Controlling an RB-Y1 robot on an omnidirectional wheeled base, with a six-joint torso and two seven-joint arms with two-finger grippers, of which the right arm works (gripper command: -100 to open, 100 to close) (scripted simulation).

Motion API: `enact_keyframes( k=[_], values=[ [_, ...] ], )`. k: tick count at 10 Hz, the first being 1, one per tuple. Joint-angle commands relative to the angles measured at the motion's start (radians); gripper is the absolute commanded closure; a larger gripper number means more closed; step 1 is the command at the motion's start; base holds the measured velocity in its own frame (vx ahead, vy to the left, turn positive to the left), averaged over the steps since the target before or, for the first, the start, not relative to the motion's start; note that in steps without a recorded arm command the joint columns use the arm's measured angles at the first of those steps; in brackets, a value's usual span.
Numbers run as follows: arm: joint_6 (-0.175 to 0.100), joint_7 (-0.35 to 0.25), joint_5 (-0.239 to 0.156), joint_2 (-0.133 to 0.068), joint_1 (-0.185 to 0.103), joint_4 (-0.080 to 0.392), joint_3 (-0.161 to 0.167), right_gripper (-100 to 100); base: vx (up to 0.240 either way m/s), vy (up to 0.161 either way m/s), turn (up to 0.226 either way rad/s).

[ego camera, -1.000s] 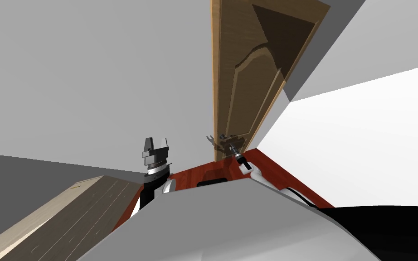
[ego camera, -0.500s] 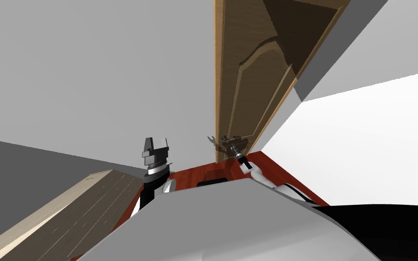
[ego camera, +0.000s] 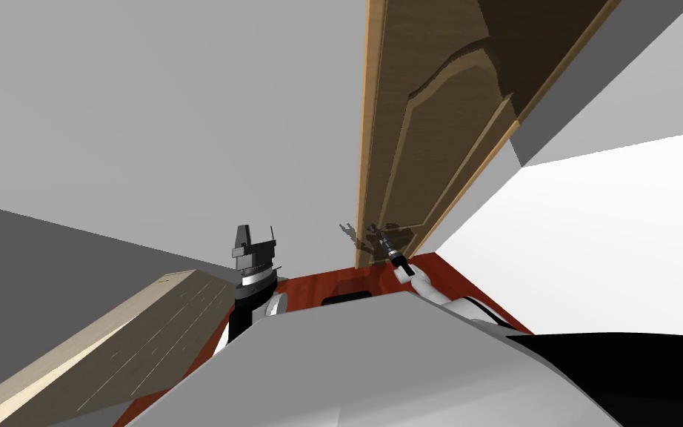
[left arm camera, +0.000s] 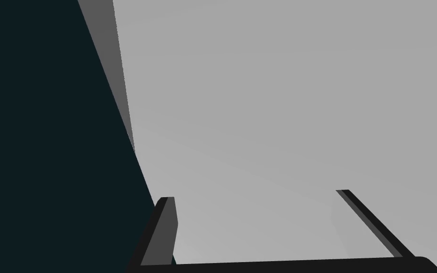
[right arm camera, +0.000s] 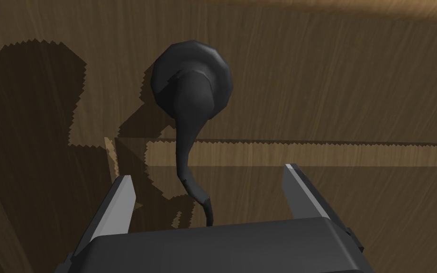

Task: Pull the door open

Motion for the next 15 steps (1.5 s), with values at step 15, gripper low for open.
enact_keyframes(
  k=[15],
  values=[
    [-0.107,-0.003,-0.062,-0.04,-0.126,0.307,-0.068,-100,0.038,-0.005,0.098]
  ],
)
